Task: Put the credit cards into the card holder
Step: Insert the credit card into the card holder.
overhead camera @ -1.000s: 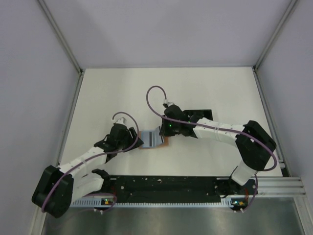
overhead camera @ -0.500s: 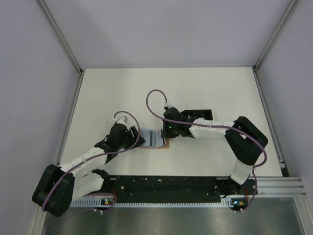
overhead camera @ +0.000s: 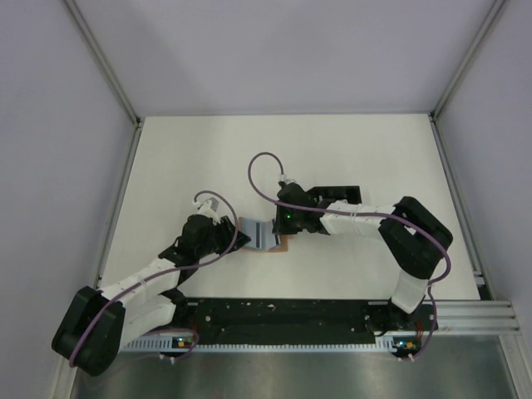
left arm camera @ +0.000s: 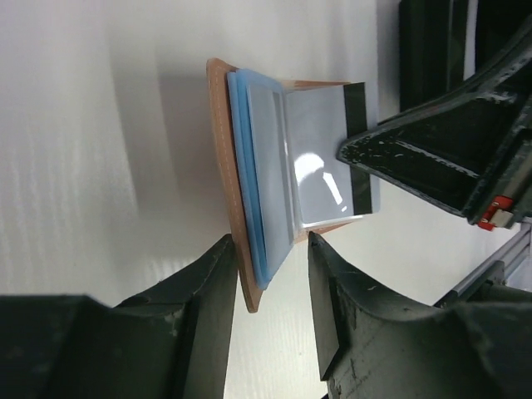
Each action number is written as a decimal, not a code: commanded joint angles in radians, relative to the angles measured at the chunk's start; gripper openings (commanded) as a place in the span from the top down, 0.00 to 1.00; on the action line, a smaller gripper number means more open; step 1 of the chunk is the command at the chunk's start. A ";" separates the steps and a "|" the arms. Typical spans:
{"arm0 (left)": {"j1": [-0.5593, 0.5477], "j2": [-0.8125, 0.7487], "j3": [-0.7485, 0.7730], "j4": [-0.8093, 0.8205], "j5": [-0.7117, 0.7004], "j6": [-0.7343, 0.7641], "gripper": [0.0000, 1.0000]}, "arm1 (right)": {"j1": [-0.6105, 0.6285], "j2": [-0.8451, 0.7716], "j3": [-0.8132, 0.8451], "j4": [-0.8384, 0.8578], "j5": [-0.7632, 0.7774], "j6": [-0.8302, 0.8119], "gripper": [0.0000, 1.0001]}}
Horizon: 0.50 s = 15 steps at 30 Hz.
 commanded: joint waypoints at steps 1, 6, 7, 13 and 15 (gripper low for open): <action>0.003 -0.025 -0.031 0.167 0.071 -0.015 0.58 | -0.008 0.045 -0.043 -0.048 0.039 -0.019 1.00; 0.003 -0.028 -0.042 0.204 0.084 -0.017 0.64 | -0.012 0.045 -0.048 -0.048 0.038 -0.022 1.00; 0.003 -0.034 -0.051 0.224 0.086 -0.020 0.65 | -0.011 0.047 -0.046 -0.047 0.035 -0.022 1.00; 0.003 -0.028 -0.059 0.250 0.083 -0.021 0.71 | -0.011 0.047 -0.045 -0.045 0.029 -0.024 1.00; 0.003 -0.010 -0.056 0.253 0.089 -0.015 0.76 | -0.012 0.047 -0.046 -0.045 0.027 -0.024 1.00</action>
